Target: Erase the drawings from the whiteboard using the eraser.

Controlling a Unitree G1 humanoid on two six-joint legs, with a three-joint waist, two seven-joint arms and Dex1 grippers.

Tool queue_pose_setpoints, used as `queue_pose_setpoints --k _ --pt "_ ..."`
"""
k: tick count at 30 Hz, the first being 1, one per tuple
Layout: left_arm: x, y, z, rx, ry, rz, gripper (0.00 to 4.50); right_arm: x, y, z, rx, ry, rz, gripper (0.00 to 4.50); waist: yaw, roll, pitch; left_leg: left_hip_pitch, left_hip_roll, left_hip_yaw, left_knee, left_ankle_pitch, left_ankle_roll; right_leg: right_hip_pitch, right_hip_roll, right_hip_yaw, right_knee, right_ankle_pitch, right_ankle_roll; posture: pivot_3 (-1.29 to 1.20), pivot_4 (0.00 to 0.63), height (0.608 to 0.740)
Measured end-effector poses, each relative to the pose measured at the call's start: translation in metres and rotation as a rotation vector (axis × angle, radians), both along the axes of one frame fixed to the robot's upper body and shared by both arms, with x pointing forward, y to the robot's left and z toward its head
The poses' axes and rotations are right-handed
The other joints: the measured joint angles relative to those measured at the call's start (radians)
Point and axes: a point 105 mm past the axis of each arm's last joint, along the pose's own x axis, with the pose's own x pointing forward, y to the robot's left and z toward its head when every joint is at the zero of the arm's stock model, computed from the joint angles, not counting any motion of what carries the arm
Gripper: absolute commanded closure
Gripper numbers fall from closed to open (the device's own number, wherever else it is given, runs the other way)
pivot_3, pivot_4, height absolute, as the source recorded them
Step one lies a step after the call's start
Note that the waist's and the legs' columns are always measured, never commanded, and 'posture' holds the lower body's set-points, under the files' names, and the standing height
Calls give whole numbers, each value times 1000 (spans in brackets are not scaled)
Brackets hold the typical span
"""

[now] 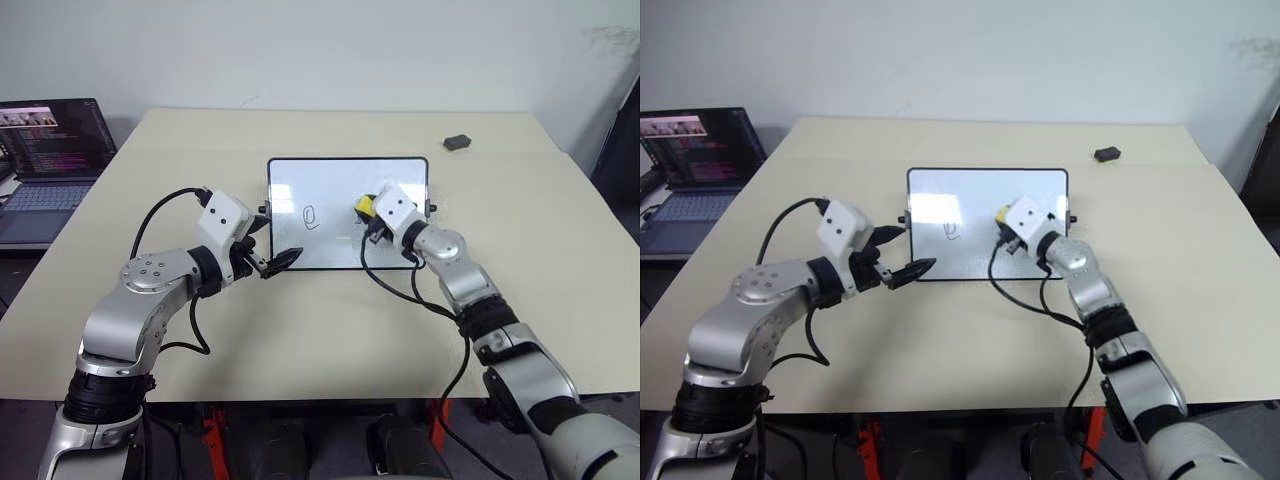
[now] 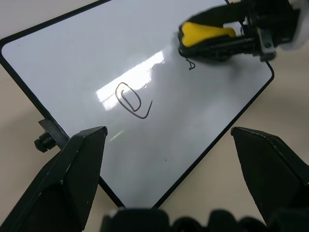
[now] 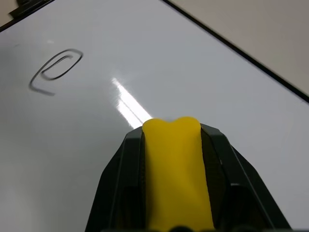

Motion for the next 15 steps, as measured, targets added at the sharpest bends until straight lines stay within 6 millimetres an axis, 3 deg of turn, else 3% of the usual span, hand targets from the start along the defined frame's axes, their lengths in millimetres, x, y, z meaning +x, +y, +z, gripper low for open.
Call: queue_pose_setpoints --k 3,7,12,15 --pt "0 0 0 0 -1 8 0 -13 1 -17 -80 30 56 3325 -2 -1 -1 1 0 0 0 0 0 0 0 0 0 0 0 0 150 740" --pt "0 0 0 -1 3 8 0 -19 4 -21 -127 35 74 3325 -6 -1 -1 2 1 0 0 0 0 0 0 0 1 -2 -4 0 150 740" --pt "-1 2 -3 5 12 20 0 -23 3 -9 -38 56 91 3326 -6 0 3 -3 0 0 -1 0 0 -3 0 0 -1 0 0 0 150 740" --pt "2 11 -10 22 30 64 0 -18 -2 9 57 33 55 3326 -6 0 6 -9 0 1 -6 0 0 -10 0 0 -3 0 0 0 150 740"
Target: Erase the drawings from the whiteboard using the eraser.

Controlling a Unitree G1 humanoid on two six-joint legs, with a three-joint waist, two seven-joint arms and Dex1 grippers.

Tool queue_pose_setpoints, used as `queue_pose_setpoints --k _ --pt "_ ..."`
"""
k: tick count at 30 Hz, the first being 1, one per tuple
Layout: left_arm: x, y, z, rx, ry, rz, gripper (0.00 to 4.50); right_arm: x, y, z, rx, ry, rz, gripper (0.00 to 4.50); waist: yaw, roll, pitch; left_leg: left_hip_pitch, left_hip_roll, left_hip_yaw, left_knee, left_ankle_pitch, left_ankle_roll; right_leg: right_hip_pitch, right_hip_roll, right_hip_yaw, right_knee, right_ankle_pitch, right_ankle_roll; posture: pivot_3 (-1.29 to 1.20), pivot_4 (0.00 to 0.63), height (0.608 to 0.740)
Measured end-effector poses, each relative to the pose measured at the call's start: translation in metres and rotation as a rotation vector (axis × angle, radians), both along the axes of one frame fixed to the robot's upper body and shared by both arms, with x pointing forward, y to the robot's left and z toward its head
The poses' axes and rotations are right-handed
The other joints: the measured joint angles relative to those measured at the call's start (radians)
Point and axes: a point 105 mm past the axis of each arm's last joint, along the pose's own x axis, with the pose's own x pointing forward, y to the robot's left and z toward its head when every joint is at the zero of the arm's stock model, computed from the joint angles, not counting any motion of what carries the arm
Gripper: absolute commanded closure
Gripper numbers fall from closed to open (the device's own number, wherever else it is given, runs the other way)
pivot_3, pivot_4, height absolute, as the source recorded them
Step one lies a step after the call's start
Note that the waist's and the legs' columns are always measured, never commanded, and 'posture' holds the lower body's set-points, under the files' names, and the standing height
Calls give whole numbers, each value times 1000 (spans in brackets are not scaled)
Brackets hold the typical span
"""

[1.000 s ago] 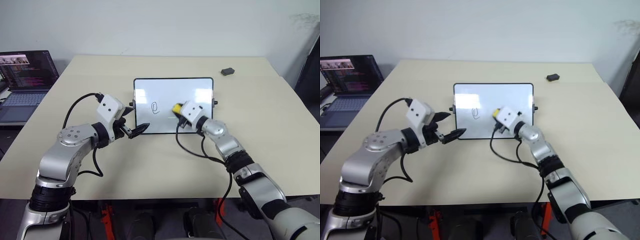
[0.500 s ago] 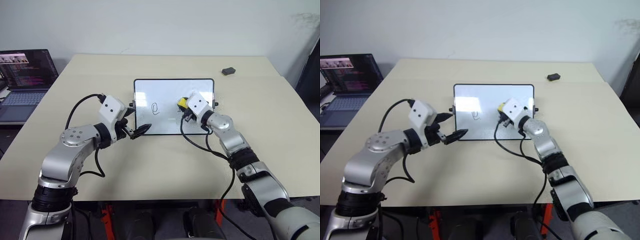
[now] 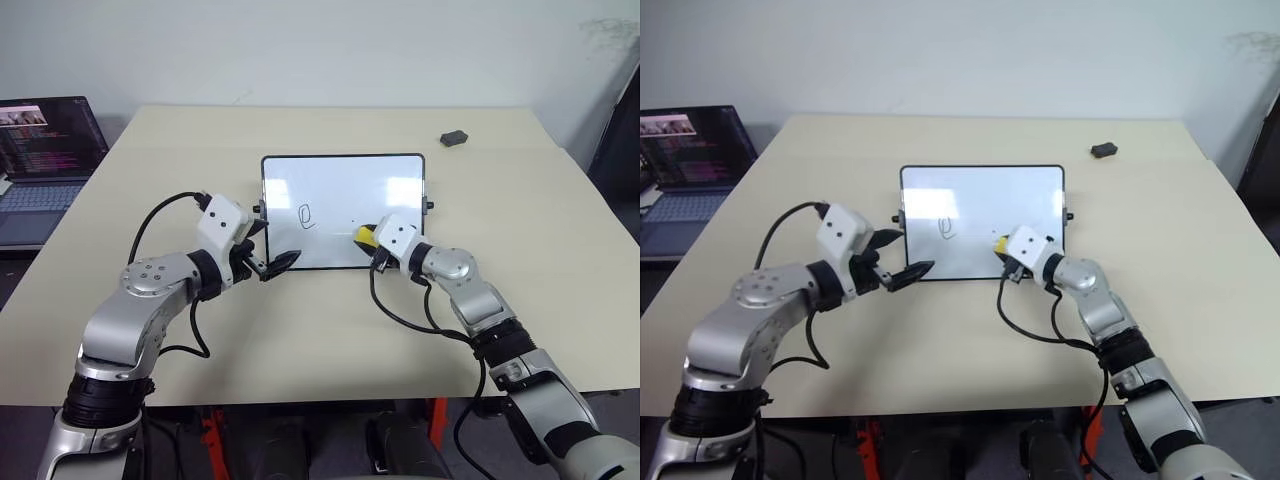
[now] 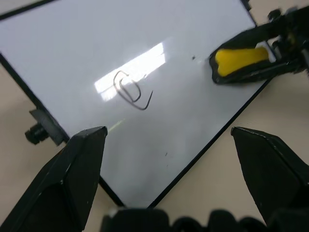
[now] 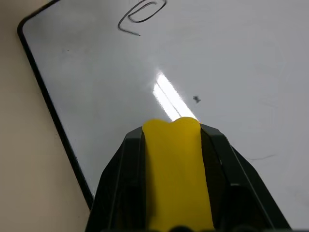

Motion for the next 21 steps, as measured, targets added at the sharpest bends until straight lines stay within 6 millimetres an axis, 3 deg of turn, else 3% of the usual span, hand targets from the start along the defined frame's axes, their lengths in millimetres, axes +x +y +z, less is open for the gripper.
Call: queue_pose_setpoints --k 4,8,11,18,21 --pt "1 5 -1 5 3 19 0 19 -12 37 68 -89 -99 3326 2 0 0 -14 0 0 -4 1 -3 -17 -1 -1 3 4 -5 0 150 740" --pt "1 5 0 4 2 19 0 22 -8 43 87 -111 -105 3326 2 0 0 -15 1 1 -7 1 -3 -18 -1 -1 0 2 -6 0 150 740" --pt "0 4 -1 3 2 16 0 18 -1 35 71 -84 -84 3326 -1 0 0 -14 0 1 -7 1 -3 -17 -1 0 0 2 -6 0 150 740" --pt "-1 5 -3 2 8 18 0 -13 22 -15 -35 56 55 3326 -2 0 0 -9 0 0 -5 1 -3 -13 -1 -1 2 2 -6 0 150 740" --pt "-1 4 -3 2 8 18 0 -18 23 -22 -74 72 66 3326 -2 0 0 -9 0 0 -5 4 -6 -13 -1 -1 2 0 -2 0 150 740"
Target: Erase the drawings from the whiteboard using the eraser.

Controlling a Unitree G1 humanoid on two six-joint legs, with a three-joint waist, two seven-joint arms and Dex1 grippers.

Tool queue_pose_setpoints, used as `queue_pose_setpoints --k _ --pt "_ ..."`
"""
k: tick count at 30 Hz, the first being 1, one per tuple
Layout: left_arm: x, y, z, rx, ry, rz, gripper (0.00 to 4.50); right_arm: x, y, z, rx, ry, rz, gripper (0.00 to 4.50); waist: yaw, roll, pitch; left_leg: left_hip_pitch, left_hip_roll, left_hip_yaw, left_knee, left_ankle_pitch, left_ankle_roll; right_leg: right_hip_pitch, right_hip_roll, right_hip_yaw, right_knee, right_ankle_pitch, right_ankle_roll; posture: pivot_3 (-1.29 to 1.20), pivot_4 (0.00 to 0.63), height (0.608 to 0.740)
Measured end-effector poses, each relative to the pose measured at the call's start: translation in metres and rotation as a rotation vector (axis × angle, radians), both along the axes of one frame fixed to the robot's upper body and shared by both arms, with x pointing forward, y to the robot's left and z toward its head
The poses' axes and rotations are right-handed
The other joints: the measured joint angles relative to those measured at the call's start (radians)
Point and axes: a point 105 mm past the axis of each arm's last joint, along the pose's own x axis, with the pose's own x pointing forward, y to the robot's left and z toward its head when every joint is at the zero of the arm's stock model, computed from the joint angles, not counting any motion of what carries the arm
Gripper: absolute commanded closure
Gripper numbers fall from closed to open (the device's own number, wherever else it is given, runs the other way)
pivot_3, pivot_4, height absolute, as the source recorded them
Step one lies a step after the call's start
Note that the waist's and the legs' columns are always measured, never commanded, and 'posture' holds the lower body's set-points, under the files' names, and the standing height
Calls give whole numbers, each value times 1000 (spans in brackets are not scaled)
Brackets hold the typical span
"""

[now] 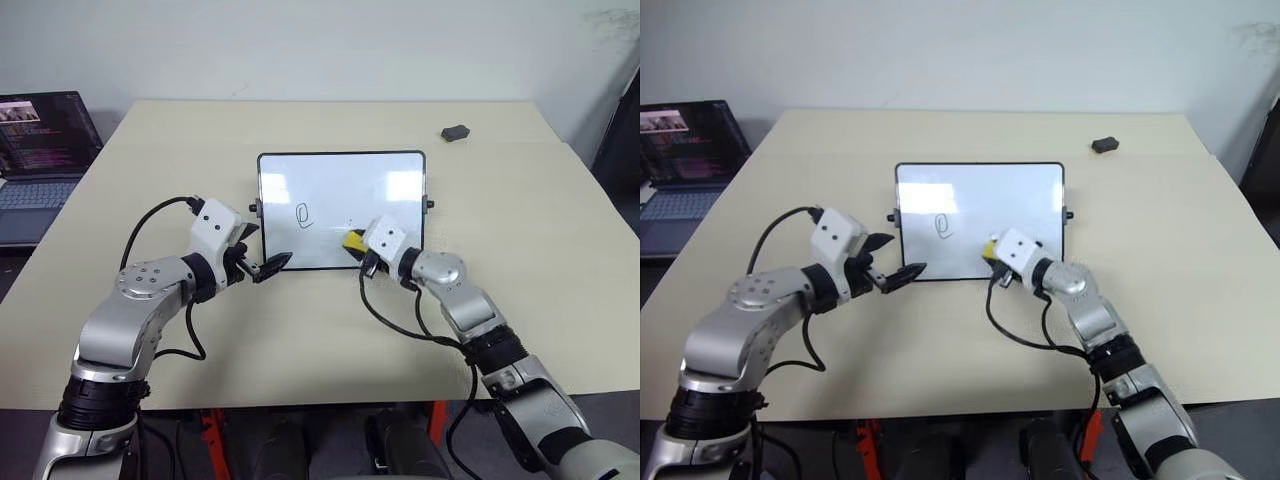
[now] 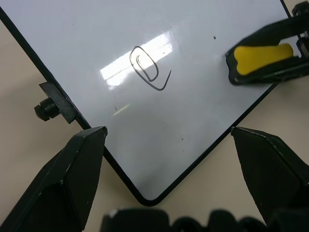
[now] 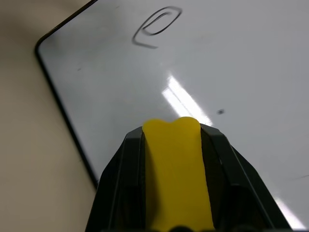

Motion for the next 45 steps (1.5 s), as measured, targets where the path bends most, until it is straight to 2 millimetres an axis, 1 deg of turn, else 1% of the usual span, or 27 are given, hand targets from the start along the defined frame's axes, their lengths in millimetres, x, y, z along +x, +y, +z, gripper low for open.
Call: queue_pose_setpoints --k 3,5,7,8,10,13,15,17,21,23,25,29,32,34,37,40,41,43,45 --pt "0 0 0 0 0 0 0 0 -1 2 1 -10 -10 3326 0 0 0 0 0 -1 0 1 -1 0 0 0 1 0 0 0 150 740" --pt "0 0 0 0 0 0 0 3 -7 9 21 -33 -37 3326 1 0 0 -1 0 -1 0 1 -1 0 0 -1 1 0 0 0 150 740" --pt "0 0 0 0 0 0 0 8 -16 20 54 -67 -79 3326 2 0 0 -2 0 -1 -1 1 -1 -1 0 -1 0 3 -4 0 150 740" --pt "0 0 0 0 0 0 0 11 -20 29 80 -93 -101 3326 3 0 0 -2 -1 -1 -1 1 -1 -1 0 -1 0 3 -4 0 150 740" --pt "0 0 0 -1 0 0 0 15 -23 42 121 -128 -127 3326 4 0 0 -2 0 -1 -1 1 -1 -1 0 -1 0 3 -4 0 150 740" --pt "0 -2 -1 -7 0 -4 0 24 -26 71 204 -203 -183 3326 1 0 0 -2 0 -1 -2 1 -1 -2 0 -1 0 3 -4 0 150 740" --pt "0 -3 -1 -10 2 -7 0 27 -27 80 220 -228 -197 3326 1 0 0 -3 0 -1 -2 0 -1 -2 0 -1 0 3 -4 0 150 740" --pt "0 -3 -1 -10 2 -8 0 29 -25 76 220 -216 -207 3326 2 0 0 -3 0 -1 -2 0 -1 -2 0 -1 -1 3 -4 0 150 740" --pt "0 -4 -2 -10 2 -9 0 28 -15 56 186 -155 -192 3326 2 0 0 -3 0 -1 -2 0 -1 -2 0 -1 -1 3 -4 0 150 740" --pt "0 -4 -2 -11 3 -10 0 24 -9 43 153 -112 -171 3326 2 0 0 -3 0 -1 -2 0 -1 -2 0 -1 0 3 -4 0 150 740" --pt "0 -4 -2 -14 3 -11 0 20 -7 37 138 -92 -154 3326 2 0 0 -3 0 -1 -2 0 -1 -2 0 -1 0 3 -4 0 150 740" --pt "0 -6 -3 -18 4 -14 0 5 1 16 84 -24 -90 3326 2 0 0 -2 0 -1 -1 0 -1 -2 0 -1 1 3 -4 0 150 740" --pt "0 -6 -3 -17 4 -13 0 2 2 10 52 6 -70 3326 1 0 0 -1 0 -1 -1 1 -1 -2 0 -1 3 3 -4 0 150 740" --pt "0 -5 -3 -16 6 -11 0 3 -1 10 43 11 -75 3326 1 0 0 -1 0 -2 0 1 -1 -1 0 -2 3 3 -4 0 150 740" --pt "1 -4 -4 -16 6 -7 0 6 -8 17 66 -4 -107 3326 2 0 0 -1 0 -2 0 1 -2 -1 0 -1 3 3 -4 0 150 740" --pt "3 -3 -4 -11 4 -1 0 16 -20 37 128 -59 -177 3326 4 0 0 -1 0 -1 0 1 -2 -1 0 -1 3 3 -4 0 150 740" --pt "3 -3 -4 -11 2 -1 0 19 -21 47 151 -88 -192 3326 3 0 0 -1 0 -1 -1 1 -2 -2 0 -1 3 3 -4 0 150 740" --pt "3 -3 -4 -10 0 -1 0 23 -20 60 186 -131 -203 3326 0 0 0 -1 0 -1 -1 1 -2 -2 0 -1 3 3 -4 0 150 740" --pt "3 -3 -4 -10 0 -1 0 25 -16 68 202 -153 -206 3326 -1 0 0 -2 0 -2 -1 1 -2 -2 0 -2 3 3 -5 0 150 740"
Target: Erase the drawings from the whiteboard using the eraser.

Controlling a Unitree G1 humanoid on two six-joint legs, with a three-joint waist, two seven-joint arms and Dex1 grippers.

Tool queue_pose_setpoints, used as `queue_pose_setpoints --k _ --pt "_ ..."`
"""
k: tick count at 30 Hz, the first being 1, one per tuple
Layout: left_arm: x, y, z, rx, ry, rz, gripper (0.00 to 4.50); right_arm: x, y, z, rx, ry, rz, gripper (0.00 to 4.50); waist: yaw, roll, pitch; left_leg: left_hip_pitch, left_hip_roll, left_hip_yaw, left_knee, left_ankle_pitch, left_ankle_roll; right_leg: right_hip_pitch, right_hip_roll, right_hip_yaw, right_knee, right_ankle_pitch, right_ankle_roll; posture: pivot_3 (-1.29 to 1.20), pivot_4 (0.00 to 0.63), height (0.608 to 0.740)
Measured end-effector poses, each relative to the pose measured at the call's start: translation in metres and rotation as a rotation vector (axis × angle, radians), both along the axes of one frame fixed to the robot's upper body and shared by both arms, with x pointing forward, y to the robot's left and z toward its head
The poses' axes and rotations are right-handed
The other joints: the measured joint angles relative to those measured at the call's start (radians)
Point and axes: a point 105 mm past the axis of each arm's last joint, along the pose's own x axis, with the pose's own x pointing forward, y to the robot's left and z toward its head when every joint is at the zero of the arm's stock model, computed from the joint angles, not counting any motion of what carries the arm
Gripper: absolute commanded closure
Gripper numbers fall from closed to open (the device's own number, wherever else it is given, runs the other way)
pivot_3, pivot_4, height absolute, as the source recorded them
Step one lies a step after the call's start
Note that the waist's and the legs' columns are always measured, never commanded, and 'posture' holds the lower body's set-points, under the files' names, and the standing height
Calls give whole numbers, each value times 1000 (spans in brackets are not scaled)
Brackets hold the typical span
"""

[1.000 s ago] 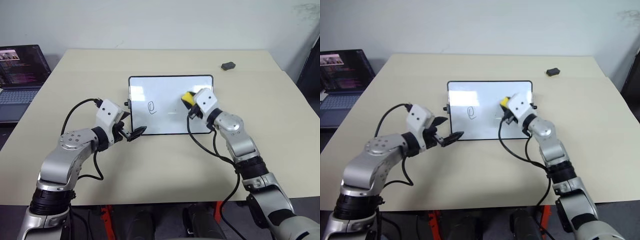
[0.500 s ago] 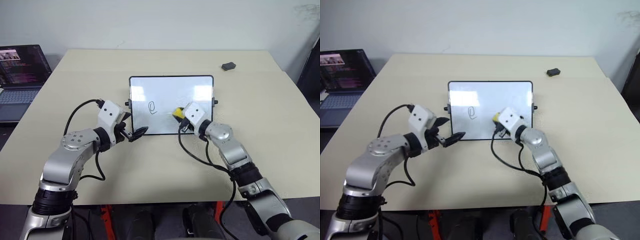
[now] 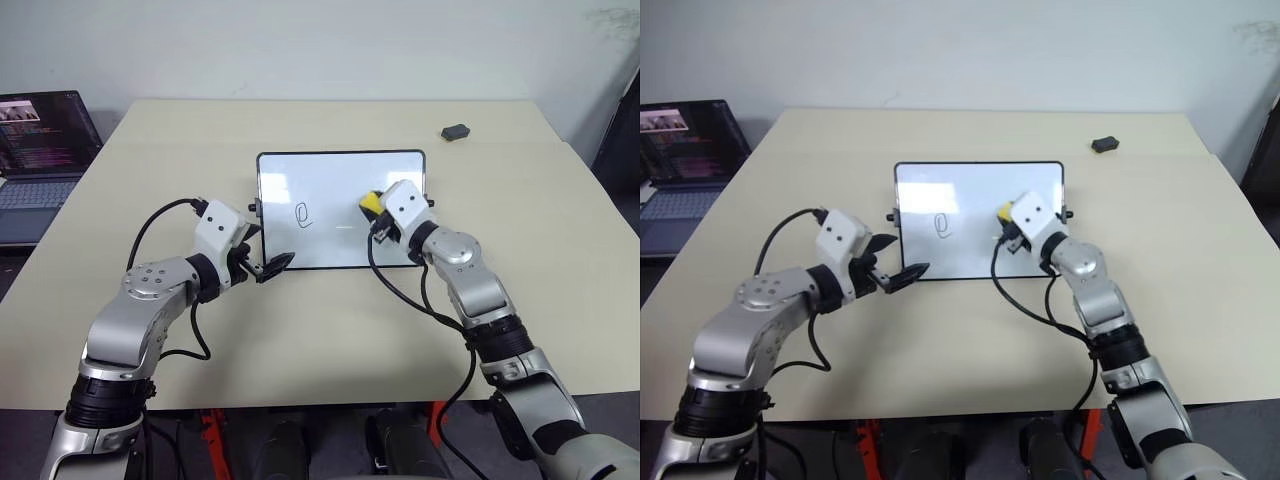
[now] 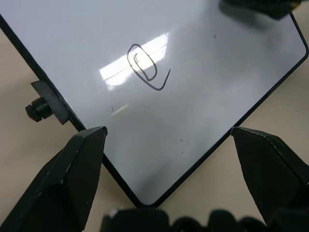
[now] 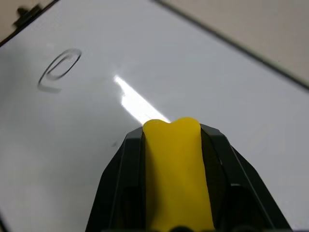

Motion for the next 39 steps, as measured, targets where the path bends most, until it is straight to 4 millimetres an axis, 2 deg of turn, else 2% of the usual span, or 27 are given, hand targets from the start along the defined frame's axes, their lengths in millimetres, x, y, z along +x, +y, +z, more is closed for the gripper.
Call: queue_pose_setpoints --k 5,13,21,26,30,32,36,39 --pt "0 0 0 0 0 1 0 6 4 -18 -2 59 -10 3326 1 0 0 -1 -1 1 0 0 0 0 -1 1 -1 0 0 0 150 740" --pt "-1 0 -1 0 3 2 0 -5 25 -36 -62 93 70 3326 -2 0 0 1 0 0 1 0 0 1 0 0 1 0 0 0 150 740" --pt "0 0 -1 -3 3 3 0 -12 25 -44 -72 126 90 3326 -1 0 0 1 -1 0 1 0 0 1 0 0 1 0 0 0 150 740" --pt "1 4 -1 -30 11 40 0 -17 15 -40 -32 127 80 3327 1 0 0 0 -1 0 1 0 0 0 -1 0 1 0 0 0 150 740" --pt "-3 18 -3 -57 15 110 0 -31 -2 -21 84 99 80 3327 1 0 0 -1 0 0 0 0 0 0 -1 0 0 0 0 0 150 740" --pt "-6 24 -5 -79 12 152 0 -41 -10 -17 133 102 81 3327 4 0 0 -1 0 -1 0 0 0 0 -1 0 -1 0 0 0 150 740" --pt "-9 36 -7 -99 3 238 0 -61 -20 -37 196 187 79 3327 9 0 0 0 0 -1 1 0 0 1 -1 0 0 0 0 0 150 740" --pt "-11 45 -8 -104 -2 296 0 -70 -30 -54 169 240 60 3327 11 0 0 0 -1 0 2 0 0 1 -1 0 0 0 0 0 150 740"
